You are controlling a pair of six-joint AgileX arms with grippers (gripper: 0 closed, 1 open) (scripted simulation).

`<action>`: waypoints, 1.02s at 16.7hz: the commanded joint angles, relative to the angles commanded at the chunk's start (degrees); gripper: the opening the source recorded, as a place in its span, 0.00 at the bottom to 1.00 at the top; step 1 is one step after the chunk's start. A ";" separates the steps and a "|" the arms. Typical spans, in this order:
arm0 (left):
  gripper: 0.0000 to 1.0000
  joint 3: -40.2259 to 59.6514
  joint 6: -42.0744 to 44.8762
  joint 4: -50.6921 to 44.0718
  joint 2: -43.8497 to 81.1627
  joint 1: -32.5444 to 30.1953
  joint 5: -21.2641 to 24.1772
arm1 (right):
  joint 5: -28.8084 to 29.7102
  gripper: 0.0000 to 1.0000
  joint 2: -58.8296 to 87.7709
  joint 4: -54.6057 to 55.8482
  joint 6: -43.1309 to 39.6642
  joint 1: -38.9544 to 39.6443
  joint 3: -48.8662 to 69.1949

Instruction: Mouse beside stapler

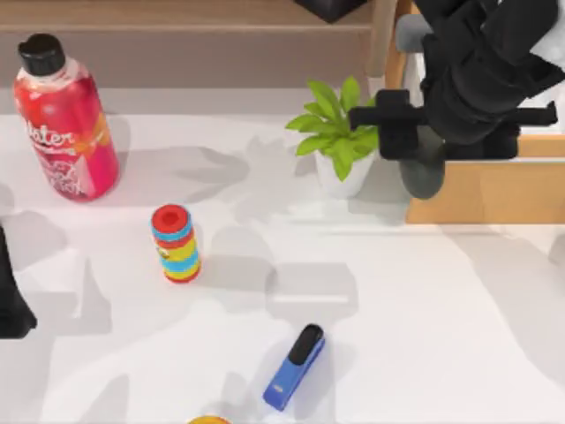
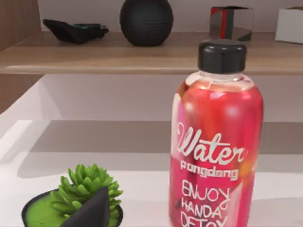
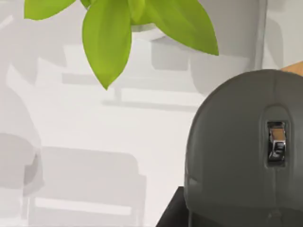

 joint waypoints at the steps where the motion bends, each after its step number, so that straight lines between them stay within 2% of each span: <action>1: 1.00 0.00 0.00 0.00 0.00 0.00 0.00 | -0.09 0.00 -0.68 0.68 1.85 1.68 -2.66; 10: 1.00 0.00 0.00 0.00 0.00 0.00 0.00 | -1.33 0.00 -2.51 6.53 16.30 12.87 -22.91; 17: 1.00 0.00 0.00 0.00 0.00 0.00 0.00 | -1.78 0.00 -2.46 8.08 19.86 15.05 -27.56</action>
